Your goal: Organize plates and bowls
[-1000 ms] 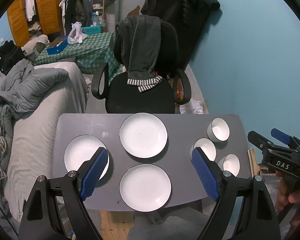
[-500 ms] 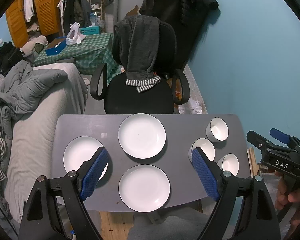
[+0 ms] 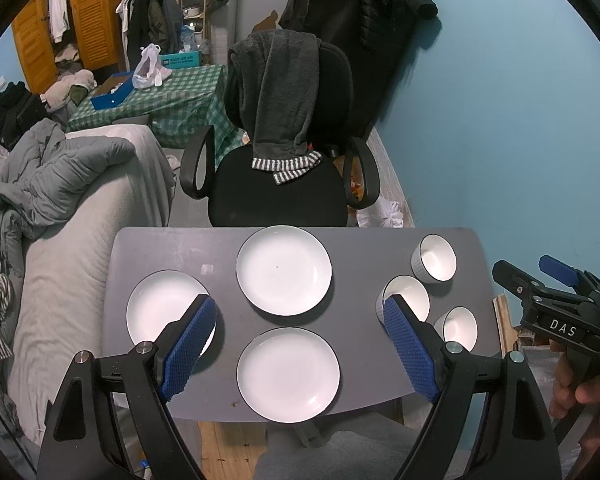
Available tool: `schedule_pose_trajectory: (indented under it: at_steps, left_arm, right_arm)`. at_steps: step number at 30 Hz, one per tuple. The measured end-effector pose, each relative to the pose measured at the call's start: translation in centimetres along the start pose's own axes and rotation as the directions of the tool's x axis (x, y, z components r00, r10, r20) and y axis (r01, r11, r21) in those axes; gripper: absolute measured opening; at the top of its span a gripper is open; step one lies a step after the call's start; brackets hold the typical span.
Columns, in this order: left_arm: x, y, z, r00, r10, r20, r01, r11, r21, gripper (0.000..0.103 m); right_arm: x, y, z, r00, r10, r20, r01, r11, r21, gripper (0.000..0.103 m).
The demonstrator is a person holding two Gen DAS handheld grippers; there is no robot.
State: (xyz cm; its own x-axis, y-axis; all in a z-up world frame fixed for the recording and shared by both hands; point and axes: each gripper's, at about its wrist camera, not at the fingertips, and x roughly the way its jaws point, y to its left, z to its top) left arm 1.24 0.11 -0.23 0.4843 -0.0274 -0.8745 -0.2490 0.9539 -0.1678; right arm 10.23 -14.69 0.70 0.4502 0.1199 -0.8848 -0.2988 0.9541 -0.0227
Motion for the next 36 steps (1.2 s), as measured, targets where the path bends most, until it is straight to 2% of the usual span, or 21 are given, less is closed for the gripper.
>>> schedule_pose_trajectory:
  at_steps: [27, 36]
  left_arm:
    - [-0.1, 0.7, -0.7, 1.000, -0.008, -0.007, 0.008, 1.000, -0.013, 0.087]
    - [0.7, 1.3, -1.2, 1.000, 0.007, -0.024, -0.008, 1.000, -0.026, 0.087]
  right_arm:
    - [0.0, 0.6, 0.1, 1.000, -0.003, -0.004, 0.003, 1.000, -0.020, 0.101]
    - [0.8, 1.5, 0.3, 1.000, -0.003, -0.019, 0.002, 0.998, -0.059, 0.101]
